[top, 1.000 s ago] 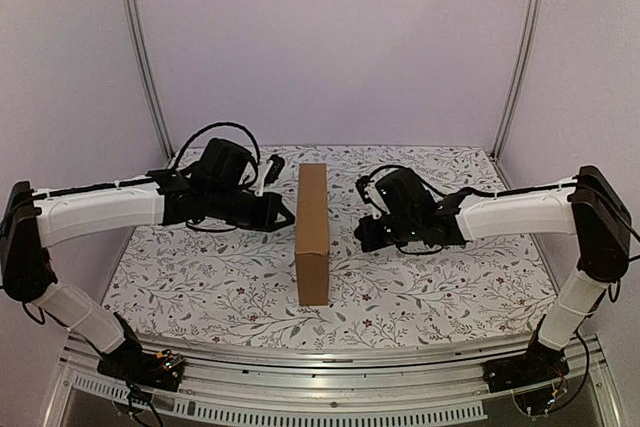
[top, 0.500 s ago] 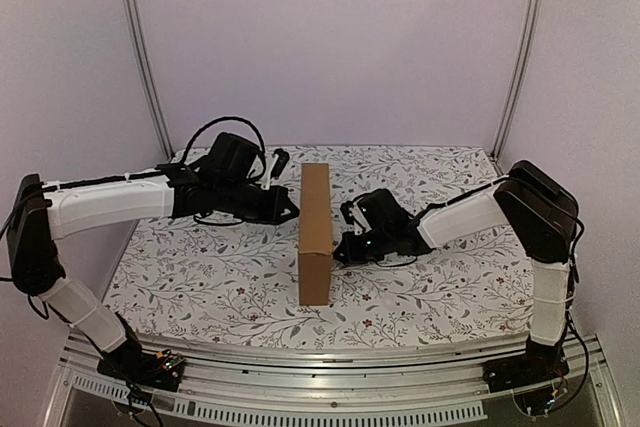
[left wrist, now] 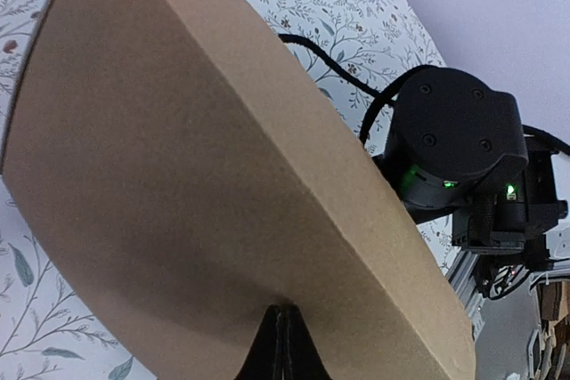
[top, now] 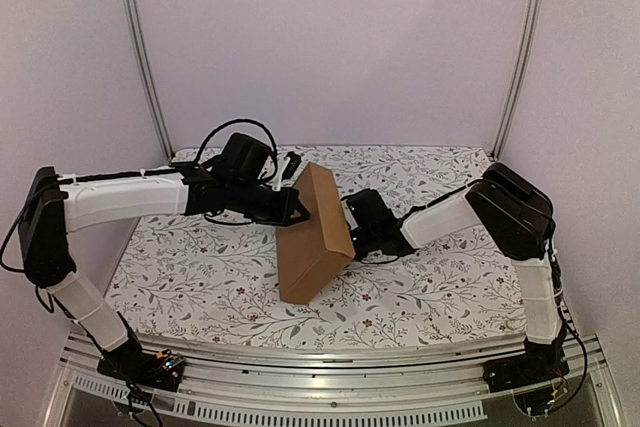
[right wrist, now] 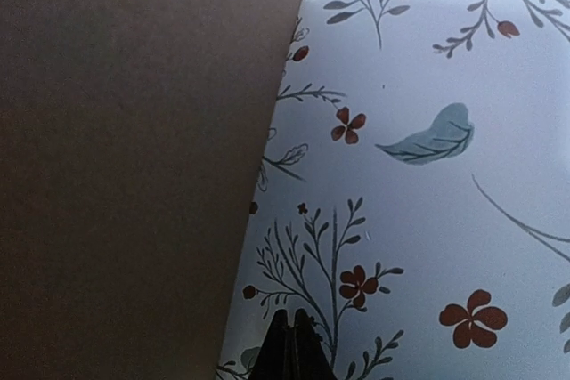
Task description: Fold the paper box
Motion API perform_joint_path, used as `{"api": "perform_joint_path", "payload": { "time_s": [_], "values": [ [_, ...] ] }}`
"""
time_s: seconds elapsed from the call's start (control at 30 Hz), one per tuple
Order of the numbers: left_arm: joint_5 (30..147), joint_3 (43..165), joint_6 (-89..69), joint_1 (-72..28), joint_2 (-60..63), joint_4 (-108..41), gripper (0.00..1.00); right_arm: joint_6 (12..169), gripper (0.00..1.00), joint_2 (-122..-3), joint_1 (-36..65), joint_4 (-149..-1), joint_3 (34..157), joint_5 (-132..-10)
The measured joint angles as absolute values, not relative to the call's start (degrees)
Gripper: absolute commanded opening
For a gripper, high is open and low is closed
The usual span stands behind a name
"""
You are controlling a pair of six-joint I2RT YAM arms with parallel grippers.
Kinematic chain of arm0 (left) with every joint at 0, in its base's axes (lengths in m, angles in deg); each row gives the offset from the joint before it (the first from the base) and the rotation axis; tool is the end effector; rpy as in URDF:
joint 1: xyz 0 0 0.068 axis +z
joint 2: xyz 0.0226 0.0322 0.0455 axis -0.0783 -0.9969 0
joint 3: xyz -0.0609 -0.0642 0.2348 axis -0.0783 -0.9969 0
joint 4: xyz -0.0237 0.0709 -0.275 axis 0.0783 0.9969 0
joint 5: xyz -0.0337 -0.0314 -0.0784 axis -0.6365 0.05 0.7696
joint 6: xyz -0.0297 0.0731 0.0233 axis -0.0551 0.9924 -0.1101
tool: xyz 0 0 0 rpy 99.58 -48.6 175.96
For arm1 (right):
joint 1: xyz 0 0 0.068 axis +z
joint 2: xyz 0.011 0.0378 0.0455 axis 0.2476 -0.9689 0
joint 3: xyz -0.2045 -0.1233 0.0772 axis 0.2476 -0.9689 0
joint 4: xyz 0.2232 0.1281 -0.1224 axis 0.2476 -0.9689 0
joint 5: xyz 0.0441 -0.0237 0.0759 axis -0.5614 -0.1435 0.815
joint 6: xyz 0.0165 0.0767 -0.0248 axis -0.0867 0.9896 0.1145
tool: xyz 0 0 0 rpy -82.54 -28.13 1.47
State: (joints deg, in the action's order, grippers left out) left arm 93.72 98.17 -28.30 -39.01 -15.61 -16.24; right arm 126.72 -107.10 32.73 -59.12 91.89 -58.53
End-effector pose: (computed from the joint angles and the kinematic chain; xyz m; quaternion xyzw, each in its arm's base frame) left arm 0.2829 -0.2917 0.1948 0.1545 0.8934 -0.3308 0.2617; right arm 0.3077 0.3669 0.0374 -0.1046 0.8855 0.4120 0.1878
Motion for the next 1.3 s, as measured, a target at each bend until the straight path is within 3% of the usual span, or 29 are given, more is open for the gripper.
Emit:
{"api": "perform_joint_path", "payload": {
  "time_s": [0.3,0.67,0.8,0.9,1.03,1.17,1.23,1.27,1.3],
  "values": [
    [92.5,98.2,-28.1,-39.5,-15.8,-15.8,0.04,125.0,0.02,-105.8,31.2,-58.0,89.2,-60.0],
    [84.5,92.8,-26.9,-39.5,-7.8,-12.6,0.06,117.8,0.05,-93.9,24.6,-62.7,76.3,-69.1],
    [81.0,91.1,-26.7,-39.5,-5.2,-10.9,0.11,115.7,0.09,-89.0,24.5,-67.3,72.8,-73.9],
    [78.5,90.5,-26.2,-39.5,-3.5,-9.5,0.2,114.4,0.13,-84.7,24.5,-71.2,70.6,-78.2],
    [75.4,89.7,-25.8,-39.5,-0.3,-7.9,0.33,112.6,0.32,-77.3,24.5,-77.0,69.5,-83.2],
    [73.0,89.3,-25.6,-39.5,3.3,-6.2,0.49,111.1,0.45,-68.8,24.4,-81.0,69.6,-87.5],
    [72.0,89.4,-25.1,-39.5,5.2,-5.3,0.54,109.9,0.65,-64.0,24.4,-83.3,69.6,-89.6],
    [71.5,89.4,-25.2,-39.5,6.3,-4.5,0.56,109.1,0.85,-61.9,24.3,-84.5,69.6,-90.6],
    [71.1,89.5,-24.8,-39.5,7.0,-3.8,0.57,109.0,0.97,-60.1,24.3,-85.5,69.6,-91.3]
  ]
}}
